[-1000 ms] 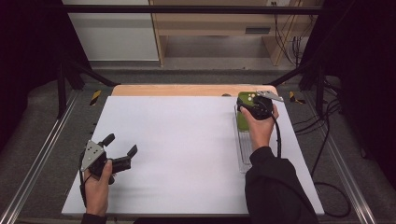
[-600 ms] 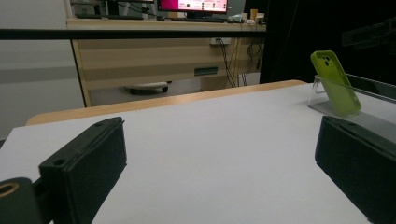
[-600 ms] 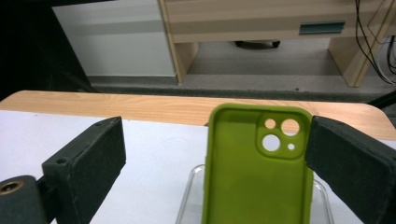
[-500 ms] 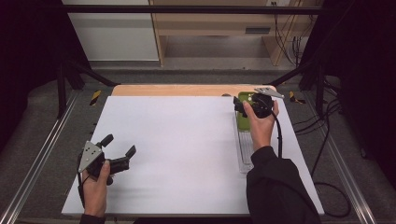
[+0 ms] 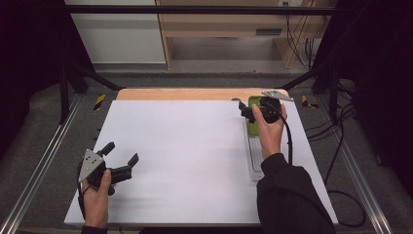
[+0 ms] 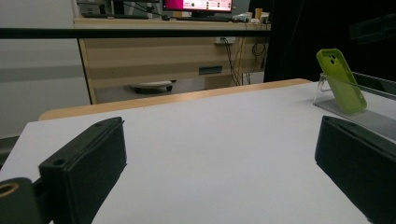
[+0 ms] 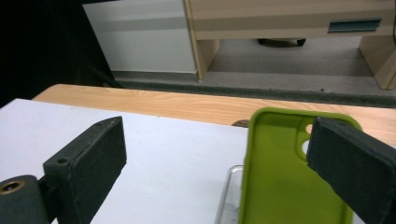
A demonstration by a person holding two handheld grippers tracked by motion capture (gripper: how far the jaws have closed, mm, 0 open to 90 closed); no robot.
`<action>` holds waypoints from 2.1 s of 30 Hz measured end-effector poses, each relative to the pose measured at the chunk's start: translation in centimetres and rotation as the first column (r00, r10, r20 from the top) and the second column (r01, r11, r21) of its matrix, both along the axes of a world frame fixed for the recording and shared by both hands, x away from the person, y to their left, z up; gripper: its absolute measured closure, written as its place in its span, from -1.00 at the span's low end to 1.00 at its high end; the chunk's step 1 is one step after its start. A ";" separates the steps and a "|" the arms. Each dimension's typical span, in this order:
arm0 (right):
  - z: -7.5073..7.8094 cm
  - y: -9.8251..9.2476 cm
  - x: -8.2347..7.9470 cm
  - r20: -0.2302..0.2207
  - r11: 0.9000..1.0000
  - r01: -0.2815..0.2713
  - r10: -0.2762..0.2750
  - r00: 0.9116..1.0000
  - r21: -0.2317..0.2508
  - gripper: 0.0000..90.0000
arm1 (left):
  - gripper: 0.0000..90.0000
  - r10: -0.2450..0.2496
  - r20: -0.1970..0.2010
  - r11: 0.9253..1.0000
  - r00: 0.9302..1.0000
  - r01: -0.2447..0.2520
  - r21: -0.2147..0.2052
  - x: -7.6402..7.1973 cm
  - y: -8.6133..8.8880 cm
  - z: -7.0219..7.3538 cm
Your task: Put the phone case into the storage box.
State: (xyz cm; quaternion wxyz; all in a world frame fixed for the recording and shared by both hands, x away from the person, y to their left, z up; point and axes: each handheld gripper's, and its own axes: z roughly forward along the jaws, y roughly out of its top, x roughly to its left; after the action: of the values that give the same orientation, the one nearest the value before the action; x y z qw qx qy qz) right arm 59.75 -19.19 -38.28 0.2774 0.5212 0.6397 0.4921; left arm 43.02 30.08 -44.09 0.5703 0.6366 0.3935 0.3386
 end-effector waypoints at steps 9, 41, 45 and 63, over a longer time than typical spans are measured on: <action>0.4 1.1 -0.7 0.008 0.999 -0.032 0.032 0.999 0.006 -0.87 | -0.97 -0.002 -0.004 1.000 1.000 0.002 -0.008 0.1 0.3 0.0; 2.3 0.4 -3.4 0.009 0.997 -0.073 0.073 0.997 -0.011 -0.88 | -0.97 -0.024 -0.013 1.000 1.000 0.024 -0.004 -0.7 0.8 0.0; 2.6 0.1 -3.8 0.020 0.997 -0.072 0.072 0.997 -0.015 -0.88 | -0.97 -0.022 -0.013 1.000 1.000 0.022 -0.008 -0.7 0.9 0.0; 4.0 -1.5 -5.5 0.060 0.996 -0.087 0.088 0.994 -0.018 -0.87 | -0.97 -0.009 -0.018 1.000 1.000 0.009 -0.008 -0.9 1.7 -0.1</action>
State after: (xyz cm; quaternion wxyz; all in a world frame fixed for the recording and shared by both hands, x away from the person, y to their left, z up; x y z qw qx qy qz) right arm 54.24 -20.72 -34.32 0.2788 0.4752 0.6569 0.5147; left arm 42.07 31.78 -44.23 0.5709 0.6391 0.3970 0.3286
